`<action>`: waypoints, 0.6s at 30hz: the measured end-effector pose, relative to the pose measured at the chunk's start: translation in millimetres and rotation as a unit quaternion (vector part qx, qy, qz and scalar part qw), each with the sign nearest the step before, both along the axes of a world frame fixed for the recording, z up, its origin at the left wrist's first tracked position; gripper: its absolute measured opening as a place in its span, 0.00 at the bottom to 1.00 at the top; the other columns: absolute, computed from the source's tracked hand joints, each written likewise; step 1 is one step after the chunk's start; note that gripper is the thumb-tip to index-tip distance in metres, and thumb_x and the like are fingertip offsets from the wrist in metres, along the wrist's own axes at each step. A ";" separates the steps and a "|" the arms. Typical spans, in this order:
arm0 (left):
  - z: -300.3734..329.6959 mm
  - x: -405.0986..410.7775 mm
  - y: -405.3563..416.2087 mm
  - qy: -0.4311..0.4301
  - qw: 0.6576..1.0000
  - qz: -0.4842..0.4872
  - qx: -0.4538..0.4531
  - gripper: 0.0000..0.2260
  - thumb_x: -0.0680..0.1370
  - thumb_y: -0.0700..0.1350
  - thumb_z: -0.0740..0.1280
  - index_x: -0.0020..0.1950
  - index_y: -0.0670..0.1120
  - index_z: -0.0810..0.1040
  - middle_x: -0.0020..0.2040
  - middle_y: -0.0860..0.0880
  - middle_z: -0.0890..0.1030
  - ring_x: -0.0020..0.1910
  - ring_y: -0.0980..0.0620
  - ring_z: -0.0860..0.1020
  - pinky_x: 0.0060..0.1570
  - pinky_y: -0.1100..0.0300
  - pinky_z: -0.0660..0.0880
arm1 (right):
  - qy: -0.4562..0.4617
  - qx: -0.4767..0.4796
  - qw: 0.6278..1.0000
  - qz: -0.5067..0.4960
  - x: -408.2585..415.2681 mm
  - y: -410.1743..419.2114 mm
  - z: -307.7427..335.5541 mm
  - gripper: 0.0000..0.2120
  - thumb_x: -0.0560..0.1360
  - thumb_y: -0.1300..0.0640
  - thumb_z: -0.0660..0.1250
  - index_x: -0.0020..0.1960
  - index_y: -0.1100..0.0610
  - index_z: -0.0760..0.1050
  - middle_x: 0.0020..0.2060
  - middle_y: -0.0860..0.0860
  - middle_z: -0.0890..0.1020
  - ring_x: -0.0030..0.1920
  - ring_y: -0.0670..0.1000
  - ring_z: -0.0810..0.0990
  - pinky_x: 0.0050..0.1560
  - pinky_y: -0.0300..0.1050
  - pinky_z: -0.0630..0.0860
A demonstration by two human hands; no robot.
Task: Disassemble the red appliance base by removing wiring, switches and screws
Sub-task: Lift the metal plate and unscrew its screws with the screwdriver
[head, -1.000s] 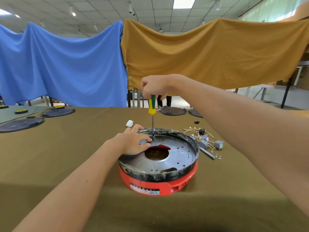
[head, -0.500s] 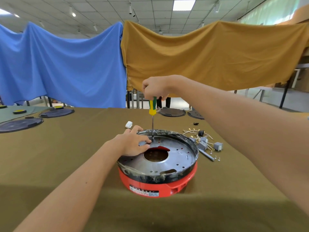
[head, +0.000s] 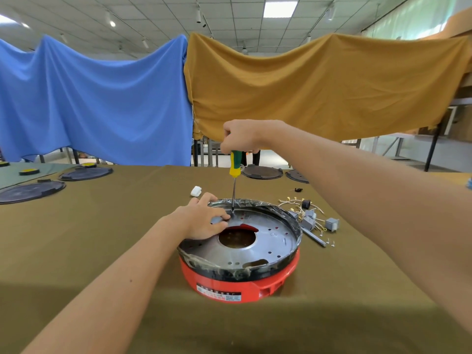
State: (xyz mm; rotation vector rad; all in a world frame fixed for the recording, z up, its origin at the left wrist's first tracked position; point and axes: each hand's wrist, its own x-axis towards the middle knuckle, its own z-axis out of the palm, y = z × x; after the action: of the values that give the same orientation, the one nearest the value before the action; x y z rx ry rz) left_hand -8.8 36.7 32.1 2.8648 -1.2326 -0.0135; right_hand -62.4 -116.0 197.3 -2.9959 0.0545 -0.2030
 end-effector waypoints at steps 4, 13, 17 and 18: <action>1.0 0.3 0.2 0.001 1.000 0.002 0.000 0.17 0.80 0.64 0.54 0.69 0.66 0.69 0.75 0.54 0.54 0.72 0.44 0.59 0.64 0.44 0.66 | -0.089 -0.171 0.979 -0.066 5.8 -4.2 -5.7 0.24 0.82 0.38 0.55 0.41 0.58 0.68 0.38 0.50 0.73 0.36 0.51 0.72 0.36 0.47 0.66; 1.0 0.5 0.0 0.003 1.000 -0.001 0.000 0.17 0.80 0.64 0.54 0.69 0.66 0.69 0.76 0.54 0.54 0.73 0.44 0.58 0.66 0.42 0.66 | 0.026 0.071 0.996 0.045 -5.2 -1.3 5.0 0.10 0.75 0.60 0.64 0.55 0.60 0.73 0.48 0.53 0.74 0.46 0.54 0.75 0.46 0.51 0.81; 0.5 0.7 -0.8 0.002 1.000 -0.002 0.005 0.17 0.80 0.64 0.54 0.69 0.66 0.69 0.76 0.54 0.53 0.73 0.44 0.58 0.66 0.42 0.66 | -0.025 -0.109 0.992 -0.054 -3.5 -2.3 1.5 0.26 0.79 0.33 0.55 0.52 0.58 0.67 0.39 0.52 0.74 0.38 0.51 0.76 0.40 0.49 0.74; 0.5 0.9 -0.9 0.000 1.000 -0.001 0.006 0.17 0.80 0.64 0.54 0.69 0.66 0.68 0.76 0.54 0.53 0.73 0.44 0.58 0.66 0.42 0.66 | -0.049 -0.159 0.984 -0.066 -2.0 -3.7 1.0 0.27 0.80 0.33 0.53 0.48 0.59 0.69 0.38 0.51 0.73 0.37 0.50 0.73 0.37 0.47 0.69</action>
State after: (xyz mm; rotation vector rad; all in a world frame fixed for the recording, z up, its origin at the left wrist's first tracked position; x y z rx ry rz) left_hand -7.9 35.8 32.6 2.8732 -1.2398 -0.0215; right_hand -64.5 -119.7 198.4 -3.2954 0.2335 -0.4089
